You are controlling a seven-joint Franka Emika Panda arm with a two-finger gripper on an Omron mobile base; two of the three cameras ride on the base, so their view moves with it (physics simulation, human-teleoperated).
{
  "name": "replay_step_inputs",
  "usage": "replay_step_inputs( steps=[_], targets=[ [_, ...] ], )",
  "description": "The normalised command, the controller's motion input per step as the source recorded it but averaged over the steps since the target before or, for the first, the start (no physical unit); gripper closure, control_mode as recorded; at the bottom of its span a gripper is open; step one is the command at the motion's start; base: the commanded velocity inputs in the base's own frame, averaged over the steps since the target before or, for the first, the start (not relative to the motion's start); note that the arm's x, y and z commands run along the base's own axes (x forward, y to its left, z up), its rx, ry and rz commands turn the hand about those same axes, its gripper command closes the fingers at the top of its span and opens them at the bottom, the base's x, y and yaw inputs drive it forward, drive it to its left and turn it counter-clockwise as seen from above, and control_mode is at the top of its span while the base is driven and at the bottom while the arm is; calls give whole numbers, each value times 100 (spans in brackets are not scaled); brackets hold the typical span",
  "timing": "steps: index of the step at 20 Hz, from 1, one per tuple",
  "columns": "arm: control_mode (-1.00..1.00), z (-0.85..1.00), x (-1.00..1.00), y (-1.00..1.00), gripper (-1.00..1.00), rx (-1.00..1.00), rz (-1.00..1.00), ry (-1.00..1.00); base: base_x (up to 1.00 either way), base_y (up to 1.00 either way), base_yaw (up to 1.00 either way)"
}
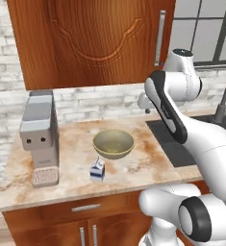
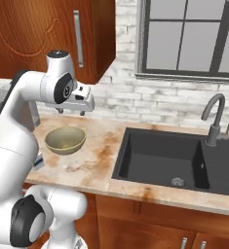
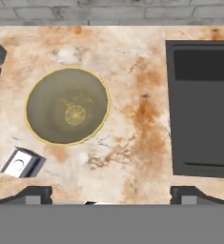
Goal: Gather the eggs and milk located in the vicinity of the sink area and place them right next to the bowl.
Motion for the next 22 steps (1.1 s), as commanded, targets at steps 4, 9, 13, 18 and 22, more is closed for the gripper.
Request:
replay_step_inputs(
  steps=[4, 9, 13, 18, 22],
  targets=[
    [100, 0, 0, 0, -100, 0, 0, 0, -18, -76, 0],
    [100, 0, 0, 0, -100, 0, 0, 0, -22, -73, 0],
    [100, 0, 0, 0, -100, 0, 0, 0, -23, -68, 0],
    [100, 0, 0, 0, -100, 0, 0, 0, -21, -61, 0],
    [100, 0, 0, 0, -100, 0, 0, 0, -20, -58, 0]
  ],
)
